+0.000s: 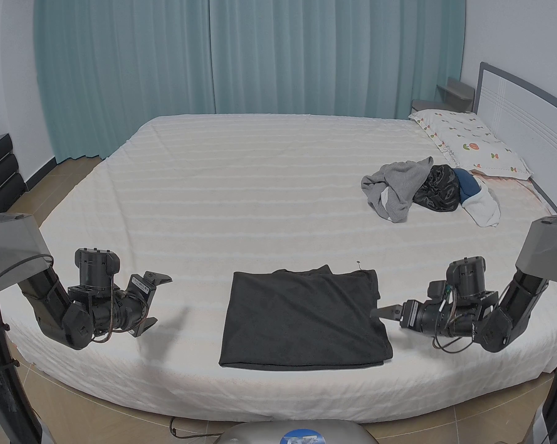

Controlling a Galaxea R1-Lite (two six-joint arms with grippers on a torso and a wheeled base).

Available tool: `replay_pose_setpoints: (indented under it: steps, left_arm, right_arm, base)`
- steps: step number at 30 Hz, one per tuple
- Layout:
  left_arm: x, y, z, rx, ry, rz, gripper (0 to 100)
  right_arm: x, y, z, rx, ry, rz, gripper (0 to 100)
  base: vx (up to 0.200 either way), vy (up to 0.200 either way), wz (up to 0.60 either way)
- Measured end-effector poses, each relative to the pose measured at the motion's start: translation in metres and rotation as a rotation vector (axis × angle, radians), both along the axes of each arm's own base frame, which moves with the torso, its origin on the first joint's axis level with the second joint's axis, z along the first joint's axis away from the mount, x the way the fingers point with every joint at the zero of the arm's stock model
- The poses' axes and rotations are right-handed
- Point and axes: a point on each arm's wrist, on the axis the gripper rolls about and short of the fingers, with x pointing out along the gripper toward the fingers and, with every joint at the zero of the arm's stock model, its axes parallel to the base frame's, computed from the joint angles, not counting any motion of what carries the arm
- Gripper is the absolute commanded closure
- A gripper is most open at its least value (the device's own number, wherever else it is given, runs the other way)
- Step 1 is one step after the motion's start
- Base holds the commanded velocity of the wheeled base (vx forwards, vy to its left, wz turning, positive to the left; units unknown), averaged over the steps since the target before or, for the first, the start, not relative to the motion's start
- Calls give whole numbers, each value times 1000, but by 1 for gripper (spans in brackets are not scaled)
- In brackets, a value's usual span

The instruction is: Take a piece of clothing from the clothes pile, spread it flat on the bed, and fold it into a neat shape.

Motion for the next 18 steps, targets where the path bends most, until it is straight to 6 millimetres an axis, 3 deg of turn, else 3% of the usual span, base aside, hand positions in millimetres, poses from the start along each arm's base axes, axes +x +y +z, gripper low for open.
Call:
replay_pose_setpoints:
  steps: [13,14,18]
  left_arm:
    - [0,0,0,0,0,0,0]
    - [0,0,0,0,0,0,0]
    - [0,0,0,0,0,0,0]
  right_arm:
    - [107,16,2,108,-89,-172,0]
    - [114,17,-1,117,-88,-181,100]
    - [131,20,-17,129,-66,-209,100]
  base:
    - [0,0,0]
    - [0,0,0]
    - [0,0,0]
